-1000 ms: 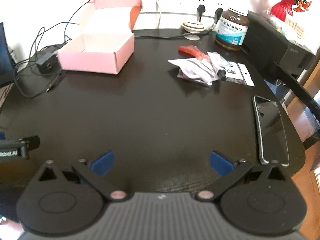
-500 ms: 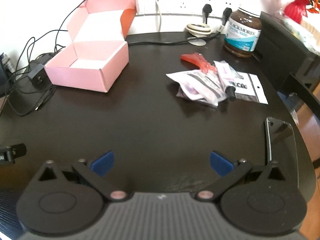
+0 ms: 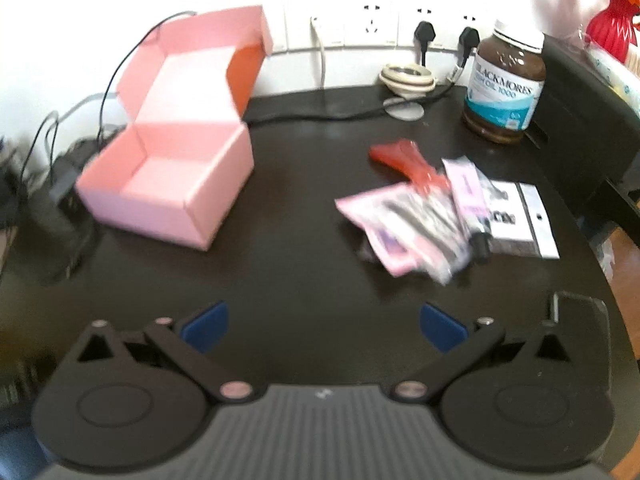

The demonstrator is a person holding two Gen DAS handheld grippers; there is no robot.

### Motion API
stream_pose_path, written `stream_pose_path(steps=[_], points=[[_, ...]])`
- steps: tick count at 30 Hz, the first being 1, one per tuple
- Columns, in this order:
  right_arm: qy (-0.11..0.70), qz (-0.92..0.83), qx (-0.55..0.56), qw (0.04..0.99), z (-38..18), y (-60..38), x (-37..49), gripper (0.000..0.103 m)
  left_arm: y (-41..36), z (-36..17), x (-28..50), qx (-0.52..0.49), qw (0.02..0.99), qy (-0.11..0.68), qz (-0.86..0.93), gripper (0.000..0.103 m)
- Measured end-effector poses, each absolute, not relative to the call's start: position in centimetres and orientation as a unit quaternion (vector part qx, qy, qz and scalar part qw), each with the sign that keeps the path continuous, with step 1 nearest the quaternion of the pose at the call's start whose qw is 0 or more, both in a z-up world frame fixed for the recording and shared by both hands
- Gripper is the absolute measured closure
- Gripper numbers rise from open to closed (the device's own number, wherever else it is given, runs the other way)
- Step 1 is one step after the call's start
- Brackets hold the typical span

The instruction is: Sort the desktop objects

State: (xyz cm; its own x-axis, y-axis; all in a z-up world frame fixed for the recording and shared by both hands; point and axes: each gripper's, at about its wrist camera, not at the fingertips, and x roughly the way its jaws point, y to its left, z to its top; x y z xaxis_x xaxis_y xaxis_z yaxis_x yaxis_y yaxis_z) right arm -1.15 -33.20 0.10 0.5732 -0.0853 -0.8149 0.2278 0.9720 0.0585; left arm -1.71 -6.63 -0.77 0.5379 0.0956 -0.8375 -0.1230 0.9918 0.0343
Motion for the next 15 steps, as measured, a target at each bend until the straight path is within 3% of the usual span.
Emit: stream_pose_path(steps=[5, 15], points=[[0.422, -0.110, 0.098, 0.894, 0.9, -31.3, 4.5, 0.001, -5.0, -0.6, -1.9, -0.033, 0.877, 0.471, 0.092, 0.000], [0.462, -0.081, -0.012, 0.883, -2.9, -24.1, 13.8, 0.001, -2.2, 2.1, -2.4, -0.040, 0.896, 0.404, 0.181, 0.000]])
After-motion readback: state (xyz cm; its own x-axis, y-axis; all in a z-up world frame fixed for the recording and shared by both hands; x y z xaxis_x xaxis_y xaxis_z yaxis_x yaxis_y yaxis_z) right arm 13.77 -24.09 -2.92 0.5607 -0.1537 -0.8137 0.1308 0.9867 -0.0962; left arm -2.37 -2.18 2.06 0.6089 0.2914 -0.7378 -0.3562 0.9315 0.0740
